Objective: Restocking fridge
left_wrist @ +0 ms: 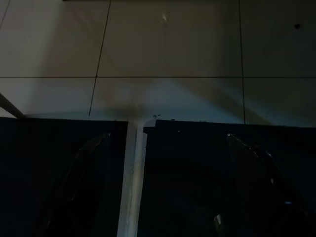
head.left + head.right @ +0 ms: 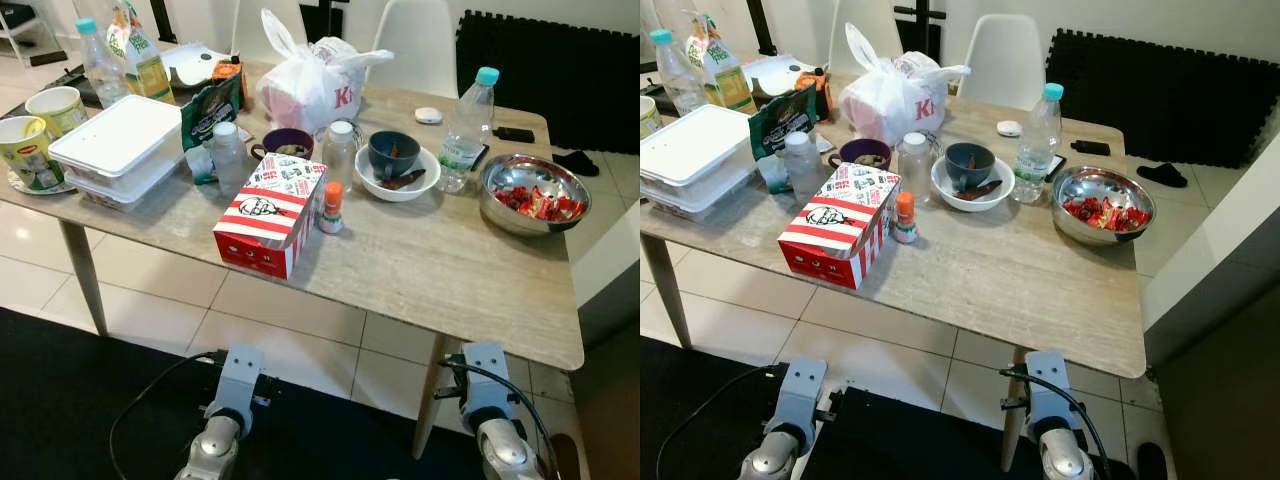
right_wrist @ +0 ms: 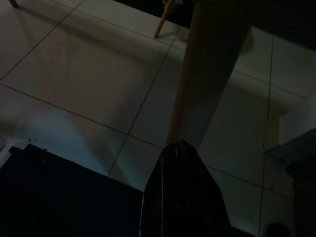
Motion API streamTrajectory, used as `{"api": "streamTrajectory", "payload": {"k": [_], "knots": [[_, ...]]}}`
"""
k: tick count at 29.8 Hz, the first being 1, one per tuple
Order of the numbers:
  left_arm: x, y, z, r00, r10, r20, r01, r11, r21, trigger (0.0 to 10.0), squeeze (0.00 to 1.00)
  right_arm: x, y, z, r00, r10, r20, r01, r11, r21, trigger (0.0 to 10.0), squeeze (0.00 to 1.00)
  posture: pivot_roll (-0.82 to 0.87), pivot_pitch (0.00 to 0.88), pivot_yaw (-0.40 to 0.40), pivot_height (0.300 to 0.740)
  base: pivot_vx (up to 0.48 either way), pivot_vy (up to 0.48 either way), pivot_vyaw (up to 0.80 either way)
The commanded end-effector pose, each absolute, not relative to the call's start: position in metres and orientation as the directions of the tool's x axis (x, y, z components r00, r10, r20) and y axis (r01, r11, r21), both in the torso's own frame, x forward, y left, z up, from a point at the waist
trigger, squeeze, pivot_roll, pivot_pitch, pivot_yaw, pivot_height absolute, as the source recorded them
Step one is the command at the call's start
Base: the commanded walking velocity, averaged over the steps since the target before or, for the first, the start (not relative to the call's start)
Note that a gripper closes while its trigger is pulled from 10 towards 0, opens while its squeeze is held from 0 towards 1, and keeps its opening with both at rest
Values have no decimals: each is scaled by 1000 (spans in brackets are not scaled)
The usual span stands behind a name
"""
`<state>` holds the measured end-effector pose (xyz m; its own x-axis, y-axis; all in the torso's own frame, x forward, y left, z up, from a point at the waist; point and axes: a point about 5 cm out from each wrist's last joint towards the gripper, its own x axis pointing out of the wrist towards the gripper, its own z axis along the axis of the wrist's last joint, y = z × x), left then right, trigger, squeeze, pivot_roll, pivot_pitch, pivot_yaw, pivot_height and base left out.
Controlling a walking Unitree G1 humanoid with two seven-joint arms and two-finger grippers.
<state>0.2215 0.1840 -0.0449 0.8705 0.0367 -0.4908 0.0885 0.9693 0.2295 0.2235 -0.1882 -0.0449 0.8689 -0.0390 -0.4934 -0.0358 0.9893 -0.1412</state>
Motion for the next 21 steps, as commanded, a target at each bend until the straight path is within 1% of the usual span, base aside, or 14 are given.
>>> {"api": "streamTrajectory", "payload": {"k": [1, 10, 21], "knots": [[217, 182, -48, 861, 33, -507, 94, 970, 223, 10000, 0, 218, -192, -48, 858, -51, -511, -33, 987, -155, 10000, 0, -56, 41, -51, 740, 0, 0, 0], [220, 180, -47, 864, 20, -503, 100, 972, 211, 10000, 0, 219, -193, -48, 858, -51, -511, -32, 988, -153, 10000, 0, -58, 42, -54, 740, 0, 0, 0], [220, 179, -47, 863, 19, -505, 100, 973, 208, 10000, 0, 217, -193, -49, 855, -52, -515, -31, 988, -151, 10000, 0, -61, 46, -53, 740, 363, 0, 0]]}}
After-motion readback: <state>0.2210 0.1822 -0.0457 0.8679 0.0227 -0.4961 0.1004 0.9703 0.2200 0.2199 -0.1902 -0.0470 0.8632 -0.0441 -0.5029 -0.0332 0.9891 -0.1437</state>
